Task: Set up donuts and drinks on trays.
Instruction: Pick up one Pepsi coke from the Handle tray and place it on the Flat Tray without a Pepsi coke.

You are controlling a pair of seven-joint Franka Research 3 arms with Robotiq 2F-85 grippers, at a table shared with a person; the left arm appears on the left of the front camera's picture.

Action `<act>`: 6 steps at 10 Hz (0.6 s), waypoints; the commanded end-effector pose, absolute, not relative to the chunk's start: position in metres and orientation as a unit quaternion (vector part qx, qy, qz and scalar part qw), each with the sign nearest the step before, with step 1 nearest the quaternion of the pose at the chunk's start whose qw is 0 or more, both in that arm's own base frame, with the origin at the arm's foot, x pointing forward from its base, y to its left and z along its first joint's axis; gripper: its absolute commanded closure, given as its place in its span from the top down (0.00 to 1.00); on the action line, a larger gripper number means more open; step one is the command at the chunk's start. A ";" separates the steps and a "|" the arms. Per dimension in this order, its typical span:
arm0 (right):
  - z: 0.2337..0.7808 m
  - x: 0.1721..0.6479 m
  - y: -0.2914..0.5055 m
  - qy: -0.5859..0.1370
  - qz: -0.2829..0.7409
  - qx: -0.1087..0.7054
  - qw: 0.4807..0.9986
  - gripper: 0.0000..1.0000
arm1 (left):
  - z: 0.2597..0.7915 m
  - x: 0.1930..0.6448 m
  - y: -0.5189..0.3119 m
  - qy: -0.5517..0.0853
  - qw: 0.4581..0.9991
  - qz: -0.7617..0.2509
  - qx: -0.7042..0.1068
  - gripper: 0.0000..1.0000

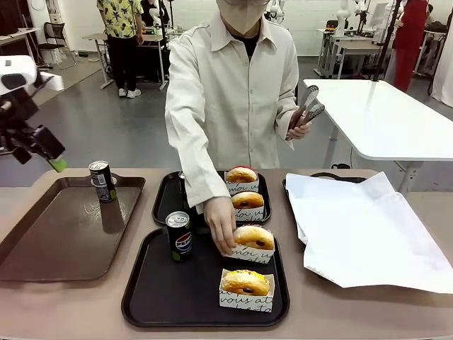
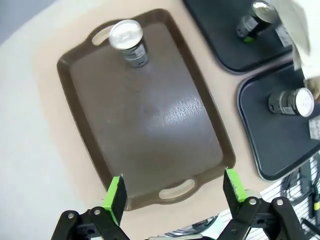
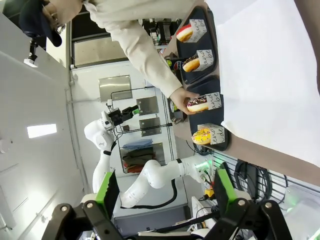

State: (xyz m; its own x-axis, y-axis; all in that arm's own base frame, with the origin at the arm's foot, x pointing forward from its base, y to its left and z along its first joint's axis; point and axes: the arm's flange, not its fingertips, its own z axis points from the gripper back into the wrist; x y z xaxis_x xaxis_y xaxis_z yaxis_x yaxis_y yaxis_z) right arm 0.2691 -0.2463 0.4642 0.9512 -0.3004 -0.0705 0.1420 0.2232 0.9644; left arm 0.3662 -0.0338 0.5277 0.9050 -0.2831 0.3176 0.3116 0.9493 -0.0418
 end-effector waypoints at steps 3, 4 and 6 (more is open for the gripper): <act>0.465 0.270 -0.245 -0.073 -0.137 0.614 0.774 1.00 | 0.516 0.374 -0.021 -0.150 0.978 -0.129 -0.060 1.00; 0.465 0.270 -0.245 -0.073 -0.137 0.614 0.774 1.00 | 0.516 0.374 -0.021 -0.150 0.978 -0.129 -0.060 1.00; 0.465 0.270 -0.245 -0.073 -0.137 0.614 0.774 1.00 | 0.516 0.374 -0.021 -0.150 0.978 -0.129 -0.060 1.00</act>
State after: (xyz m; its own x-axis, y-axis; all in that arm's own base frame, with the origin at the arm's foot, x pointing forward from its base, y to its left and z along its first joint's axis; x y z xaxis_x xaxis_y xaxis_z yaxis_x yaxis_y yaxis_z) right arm 0.2691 -0.2462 0.4642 0.9512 -0.3002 -0.0707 0.1421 0.2233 0.9643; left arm 0.3765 -0.0225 0.5153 0.9224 -0.2273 0.3124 0.2638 0.9613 -0.0794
